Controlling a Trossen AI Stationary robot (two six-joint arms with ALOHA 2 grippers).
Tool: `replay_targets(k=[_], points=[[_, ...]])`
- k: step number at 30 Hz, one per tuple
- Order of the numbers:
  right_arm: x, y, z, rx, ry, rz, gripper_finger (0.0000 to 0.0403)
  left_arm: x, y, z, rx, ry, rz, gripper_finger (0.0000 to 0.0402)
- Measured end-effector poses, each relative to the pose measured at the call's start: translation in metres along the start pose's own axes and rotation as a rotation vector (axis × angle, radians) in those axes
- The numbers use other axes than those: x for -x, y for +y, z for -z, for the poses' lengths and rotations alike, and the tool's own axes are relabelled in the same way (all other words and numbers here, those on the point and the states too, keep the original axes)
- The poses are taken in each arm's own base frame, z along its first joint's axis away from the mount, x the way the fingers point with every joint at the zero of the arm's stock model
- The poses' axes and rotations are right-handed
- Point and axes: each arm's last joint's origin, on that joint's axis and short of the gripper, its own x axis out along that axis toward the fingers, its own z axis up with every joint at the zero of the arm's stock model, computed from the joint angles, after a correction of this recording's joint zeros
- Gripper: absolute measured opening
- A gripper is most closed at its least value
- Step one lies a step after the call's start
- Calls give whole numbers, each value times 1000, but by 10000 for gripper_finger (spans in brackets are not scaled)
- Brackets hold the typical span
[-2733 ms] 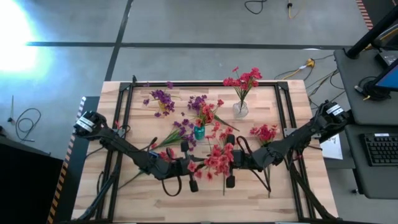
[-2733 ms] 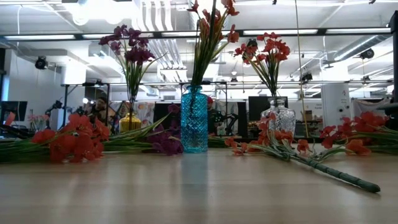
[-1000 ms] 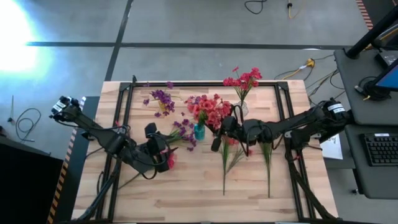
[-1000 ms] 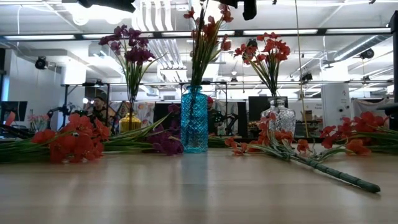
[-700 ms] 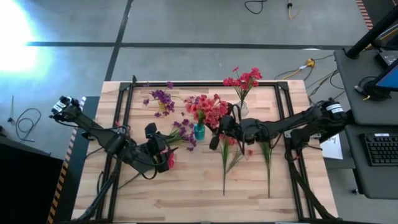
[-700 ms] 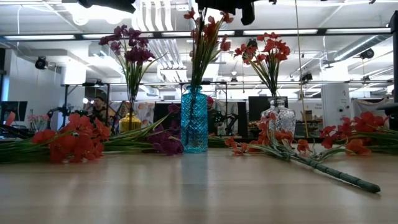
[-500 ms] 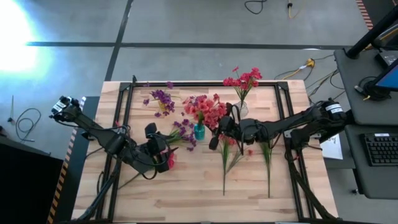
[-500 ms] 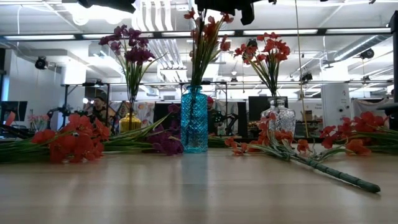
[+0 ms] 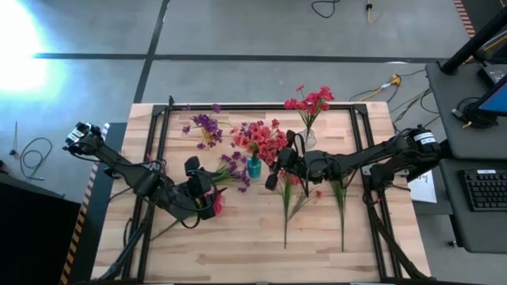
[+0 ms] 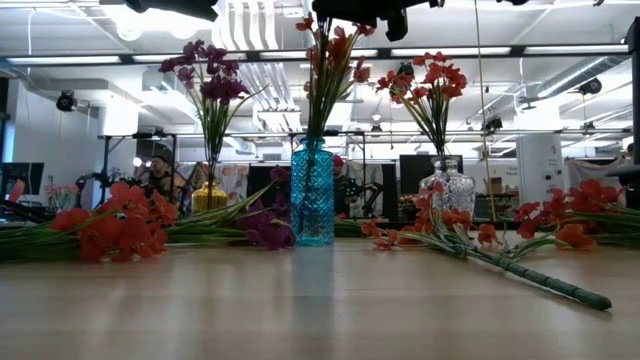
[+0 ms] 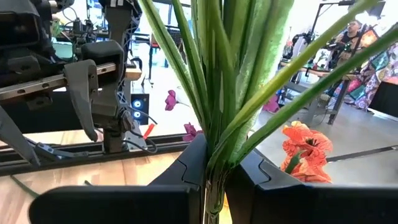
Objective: Sort flowers into vase by color
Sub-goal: Put the left orange flowers into the blue vase
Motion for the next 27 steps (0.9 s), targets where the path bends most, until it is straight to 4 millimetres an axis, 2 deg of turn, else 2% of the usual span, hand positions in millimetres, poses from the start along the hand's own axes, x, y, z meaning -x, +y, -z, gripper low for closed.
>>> replay_targets(k=[6, 13, 27], points=[[-2, 0, 3, 5, 7, 5, 32, 0, 0, 0, 0, 0, 0, 199], [-8, 4, 16, 22, 40, 2, 32, 0, 0, 1, 6, 1, -1, 199], [-8, 5, 18, 9, 55, 1, 33, -1, 0, 2, 3, 4, -2, 199]])
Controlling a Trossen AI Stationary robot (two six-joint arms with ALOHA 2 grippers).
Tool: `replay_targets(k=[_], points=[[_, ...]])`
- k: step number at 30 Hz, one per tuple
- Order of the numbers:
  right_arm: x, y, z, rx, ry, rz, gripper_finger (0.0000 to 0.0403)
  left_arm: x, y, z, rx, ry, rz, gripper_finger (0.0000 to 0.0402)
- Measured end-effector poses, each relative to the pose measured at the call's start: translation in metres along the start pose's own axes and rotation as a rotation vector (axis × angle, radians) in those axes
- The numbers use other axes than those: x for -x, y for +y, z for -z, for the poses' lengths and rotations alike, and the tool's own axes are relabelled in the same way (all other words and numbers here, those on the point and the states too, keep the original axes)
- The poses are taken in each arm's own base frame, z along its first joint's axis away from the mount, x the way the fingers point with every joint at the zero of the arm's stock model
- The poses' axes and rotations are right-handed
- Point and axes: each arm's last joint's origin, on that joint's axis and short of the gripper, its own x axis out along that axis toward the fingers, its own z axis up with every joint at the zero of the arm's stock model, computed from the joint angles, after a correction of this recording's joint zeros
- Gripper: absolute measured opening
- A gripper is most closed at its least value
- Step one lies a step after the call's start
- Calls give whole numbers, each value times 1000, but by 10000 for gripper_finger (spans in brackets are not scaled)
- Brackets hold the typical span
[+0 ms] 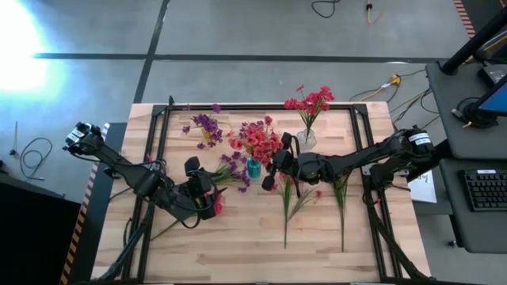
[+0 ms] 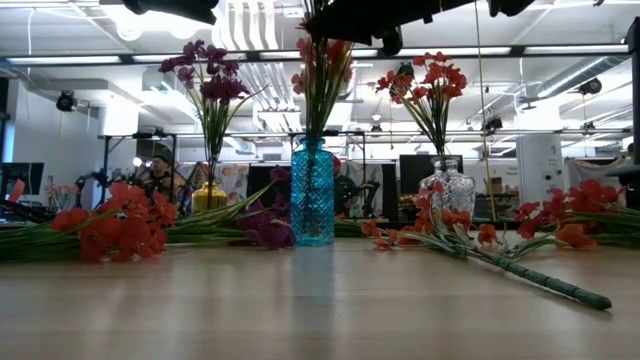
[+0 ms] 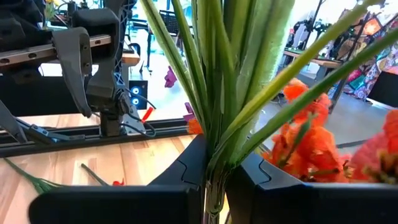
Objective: Sort flowers into vase by color
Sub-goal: Put the left orange flowers into the blue vase
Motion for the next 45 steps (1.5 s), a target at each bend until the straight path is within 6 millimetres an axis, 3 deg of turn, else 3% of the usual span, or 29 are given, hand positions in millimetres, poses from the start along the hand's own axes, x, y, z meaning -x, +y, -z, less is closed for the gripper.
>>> replay_targets(k=[28, 45], points=[[1, 0, 10, -7, 70, -6, 39, 0, 0, 0, -1, 0, 0, 199], [1, 1, 12, -5, 93, -8, 201, 0, 1, 0, -2, -10, -24, 199]])
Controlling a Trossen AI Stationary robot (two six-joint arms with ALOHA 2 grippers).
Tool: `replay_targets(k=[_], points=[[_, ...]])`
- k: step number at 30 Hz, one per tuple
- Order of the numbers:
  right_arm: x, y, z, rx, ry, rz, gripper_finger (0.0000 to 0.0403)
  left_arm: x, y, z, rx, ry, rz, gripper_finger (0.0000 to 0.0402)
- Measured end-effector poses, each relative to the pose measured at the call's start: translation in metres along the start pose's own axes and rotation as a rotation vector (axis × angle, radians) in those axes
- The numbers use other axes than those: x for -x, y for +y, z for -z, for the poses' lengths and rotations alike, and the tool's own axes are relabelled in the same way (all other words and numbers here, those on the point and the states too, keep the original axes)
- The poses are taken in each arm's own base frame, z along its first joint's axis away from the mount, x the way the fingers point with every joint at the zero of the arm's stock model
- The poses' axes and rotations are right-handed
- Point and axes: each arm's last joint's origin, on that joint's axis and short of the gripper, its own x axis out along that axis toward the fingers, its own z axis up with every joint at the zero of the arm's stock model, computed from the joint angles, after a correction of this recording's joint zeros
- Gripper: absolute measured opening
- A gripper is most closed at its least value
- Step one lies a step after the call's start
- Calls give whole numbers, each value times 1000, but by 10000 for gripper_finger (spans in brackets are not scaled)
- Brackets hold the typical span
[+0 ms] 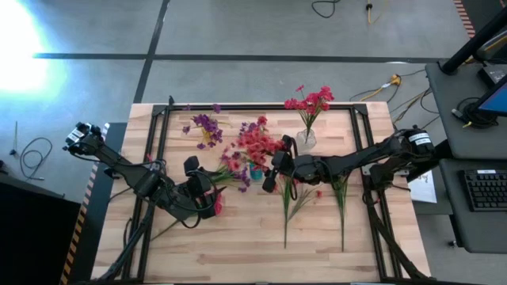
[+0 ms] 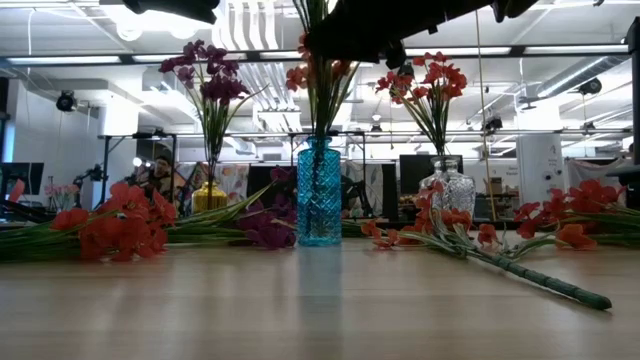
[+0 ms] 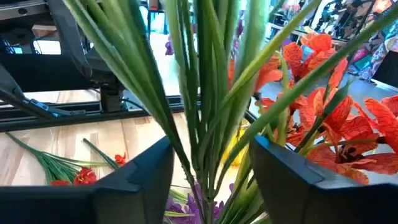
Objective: Sort flowers into vase by color
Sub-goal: Put the left orange flowers into the blue vase
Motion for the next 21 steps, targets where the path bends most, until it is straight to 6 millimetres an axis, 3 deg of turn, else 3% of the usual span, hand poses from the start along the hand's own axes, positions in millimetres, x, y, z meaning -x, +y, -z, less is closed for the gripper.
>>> replay_targets(k=[9, 21], points=[[6, 5, -2, 3, 13, -20, 263, 0, 0, 0, -1, 0, 0, 199], [22, 12, -9, 1, 16, -13, 253, 0, 0, 0, -2, 3, -2, 199]])
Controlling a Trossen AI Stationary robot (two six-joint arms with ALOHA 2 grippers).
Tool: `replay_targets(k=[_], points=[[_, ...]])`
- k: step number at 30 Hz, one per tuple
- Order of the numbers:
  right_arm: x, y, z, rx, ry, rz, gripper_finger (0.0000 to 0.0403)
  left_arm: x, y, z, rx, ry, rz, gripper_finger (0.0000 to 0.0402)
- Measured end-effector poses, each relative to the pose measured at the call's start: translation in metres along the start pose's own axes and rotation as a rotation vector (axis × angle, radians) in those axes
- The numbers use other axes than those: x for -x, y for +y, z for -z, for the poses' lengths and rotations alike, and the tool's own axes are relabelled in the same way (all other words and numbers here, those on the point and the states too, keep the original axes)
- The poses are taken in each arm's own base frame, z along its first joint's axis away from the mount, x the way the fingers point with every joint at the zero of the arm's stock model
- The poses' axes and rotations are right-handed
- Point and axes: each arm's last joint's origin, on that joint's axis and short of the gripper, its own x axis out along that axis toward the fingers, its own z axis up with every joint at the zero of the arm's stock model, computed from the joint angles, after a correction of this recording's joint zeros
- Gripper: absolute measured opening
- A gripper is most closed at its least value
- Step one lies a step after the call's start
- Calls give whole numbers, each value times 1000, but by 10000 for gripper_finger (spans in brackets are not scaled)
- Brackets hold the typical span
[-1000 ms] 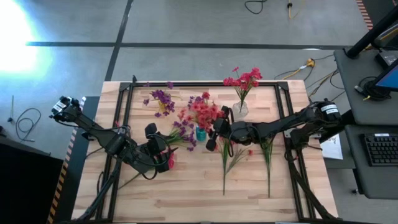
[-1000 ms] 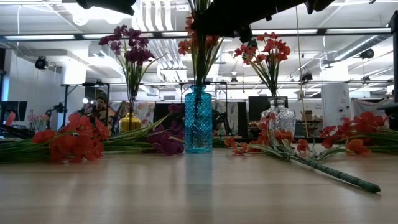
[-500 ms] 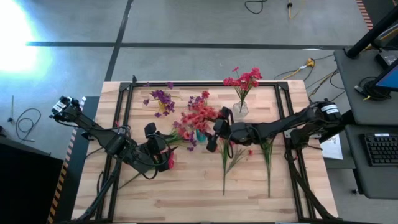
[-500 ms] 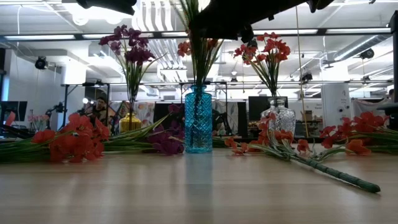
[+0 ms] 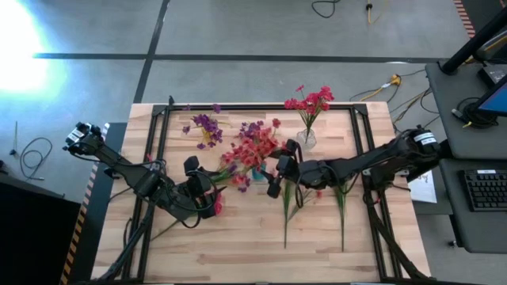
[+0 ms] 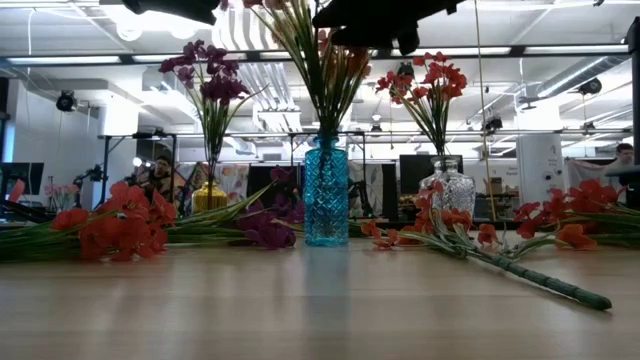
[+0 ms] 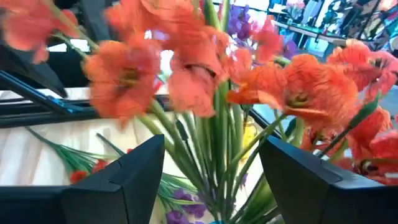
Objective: Sort flowers into vase by color
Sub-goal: Put the left orange flowers into the blue vase
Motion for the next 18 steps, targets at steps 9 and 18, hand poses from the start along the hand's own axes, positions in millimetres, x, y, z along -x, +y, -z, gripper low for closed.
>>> replay_targets(k=[9, 18], points=[[3, 5, 0, 6, -1, -18, 235, -1, 0, 1, 13, 3, -1, 199], [7, 11, 6, 37, 49, -39, 228, -1, 0, 2, 16, 3, -1, 199]])
